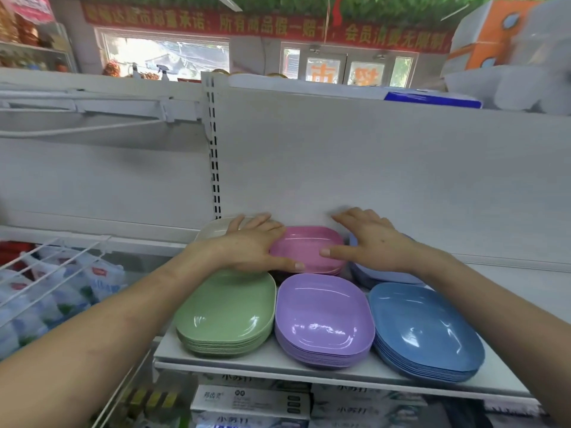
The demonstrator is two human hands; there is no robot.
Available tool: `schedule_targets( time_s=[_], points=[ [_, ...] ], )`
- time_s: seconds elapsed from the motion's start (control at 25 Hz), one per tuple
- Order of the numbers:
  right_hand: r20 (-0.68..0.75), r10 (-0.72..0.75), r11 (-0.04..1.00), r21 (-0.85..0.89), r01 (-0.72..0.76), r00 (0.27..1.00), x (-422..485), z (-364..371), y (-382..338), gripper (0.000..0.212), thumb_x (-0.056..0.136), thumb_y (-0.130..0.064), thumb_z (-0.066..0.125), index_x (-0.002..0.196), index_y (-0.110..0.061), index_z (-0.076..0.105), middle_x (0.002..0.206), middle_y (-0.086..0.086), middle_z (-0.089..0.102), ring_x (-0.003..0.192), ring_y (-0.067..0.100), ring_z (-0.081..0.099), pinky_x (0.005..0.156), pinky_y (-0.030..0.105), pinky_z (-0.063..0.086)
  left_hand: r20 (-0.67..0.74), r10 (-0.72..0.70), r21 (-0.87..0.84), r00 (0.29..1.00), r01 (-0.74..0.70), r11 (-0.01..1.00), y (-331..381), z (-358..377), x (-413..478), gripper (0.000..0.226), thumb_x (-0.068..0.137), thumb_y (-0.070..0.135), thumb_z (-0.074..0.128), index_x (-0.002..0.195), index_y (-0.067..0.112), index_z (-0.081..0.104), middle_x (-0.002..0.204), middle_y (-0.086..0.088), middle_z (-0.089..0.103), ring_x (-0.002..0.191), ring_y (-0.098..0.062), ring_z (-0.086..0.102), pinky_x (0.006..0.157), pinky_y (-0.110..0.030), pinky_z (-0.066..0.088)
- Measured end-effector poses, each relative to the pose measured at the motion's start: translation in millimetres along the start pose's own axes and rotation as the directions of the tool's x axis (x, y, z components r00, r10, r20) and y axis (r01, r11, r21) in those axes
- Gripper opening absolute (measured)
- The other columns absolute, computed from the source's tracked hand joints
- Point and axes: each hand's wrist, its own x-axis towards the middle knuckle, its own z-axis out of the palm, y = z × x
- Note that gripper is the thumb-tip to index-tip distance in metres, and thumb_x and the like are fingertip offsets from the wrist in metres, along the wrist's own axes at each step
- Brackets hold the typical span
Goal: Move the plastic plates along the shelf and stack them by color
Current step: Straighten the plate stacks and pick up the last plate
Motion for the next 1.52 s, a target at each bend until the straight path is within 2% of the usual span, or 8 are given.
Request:
schedule_targets(
  time_s=[0.16,0.36,0.52,0.68,0.84,1.0,1.36,1.52],
  points=[
    [0.133,-0.09,0.996,0.039,0.086,0.987,-4,11,8,0.1,0.082,-0.087,0.048,0.162,-0.033,0.023,0.168,-0.011,0.024,0.154,0.012,0.02,0.125,0.045,0.016,0.022,0.01,0.038,1.0,-0.011,0.999,-4,1,5,0.119,0.07,0.1,0.033,0.163,0.031,0.009,0.17,0.017,0.007,0.155,-0.006,-0.014,0.123,-0.055,-0.012],
    [0.108,-0.149,0.987,0.083,0.141,0.983,-3,21,15,0.103,0.076,-0.094,0.043,0.16,-0.034,0.03,0.163,-0.015,0.033,0.15,0.006,0.027,0.123,0.045,0.024,0.033,0.021,0.019,0.999,-0.021,1.0,-7,4,7,0.127,0.061,0.106,0.027,0.163,0.033,0.007,0.17,0.019,0.003,0.154,-0.004,-0.016,0.123,-0.054,-0.014],
    [0.115,-0.175,0.976,0.15,0.157,0.978,-5,20,12,0.091,0.084,-0.081,0.055,0.158,-0.033,0.034,0.16,-0.014,0.038,0.147,0.007,0.034,0.123,0.041,0.026,0.031,0.023,0.029,0.999,-0.024,0.999,-6,2,7,0.13,0.058,0.106,0.026,0.163,0.032,0.009,0.17,0.019,0.006,0.155,-0.005,-0.013,0.123,-0.054,-0.012],
    [0.055,-0.041,0.969,0.245,0.026,0.998,-21,-11,46,0.094,0.086,-0.072,0.059,0.162,-0.027,0.027,0.166,-0.01,0.029,0.15,0.007,0.028,0.119,0.021,0.018,-0.066,0.078,0.027,0.995,-0.076,0.997,19,-12,13,0.122,0.067,0.102,0.028,0.163,0.028,0.014,0.171,0.014,0.008,0.156,-0.007,-0.006,0.126,-0.051,-0.003],
    [0.105,0.065,0.969,0.23,-0.088,0.992,-52,-19,108,0.117,0.07,-0.09,0.058,0.164,-0.032,0.018,0.169,-0.015,0.016,0.153,0.004,0.018,0.125,0.027,0.013,-0.094,0.213,-0.02,0.972,-0.216,0.976,77,-15,35,0.11,0.081,0.089,0.041,0.164,0.023,0.014,0.171,0.006,0.009,0.157,-0.013,0.003,0.128,-0.043,0.006],
    [0.197,0.072,0.941,0.31,-0.132,0.978,-67,1,137,0.118,0.075,-0.081,0.067,0.165,-0.032,0.008,0.169,-0.022,0.005,0.153,-0.003,0.007,0.126,0.027,0.01,-0.017,0.24,-0.041,0.971,-0.24,0.97,114,0,60,0.115,0.077,0.093,0.044,0.164,0.024,0.012,0.171,0.005,0.012,0.157,-0.016,0.01,0.128,-0.04,0.01],
    [0.218,0.03,0.932,0.347,-0.106,0.975,-61,4,154,0.112,0.077,-0.08,0.067,0.165,-0.031,0.016,0.167,-0.023,0.014,0.153,-0.001,0.014,0.127,0.029,0.013,0.089,0.174,0.012,0.981,-0.176,0.984,116,2,79,0.126,0.066,0.1,0.041,0.163,0.025,0.015,0.169,0.01,0.019,0.155,-0.013,0.017,0.128,-0.04,0.009],
    [0.168,0.046,0.941,0.324,-0.099,0.985,-62,-11,144,0.102,0.083,-0.071,0.069,0.163,-0.028,0.024,0.164,-0.019,0.024,0.153,0.004,0.021,0.124,0.026,0.016,0.029,0.189,-0.058,0.982,-0.187,0.981,114,-5,68,0.102,0.078,0.088,0.052,0.155,0.025,0.031,0.16,0.006,0.036,0.148,-0.019,0.032,0.12,-0.036,0.024]
  ],
)
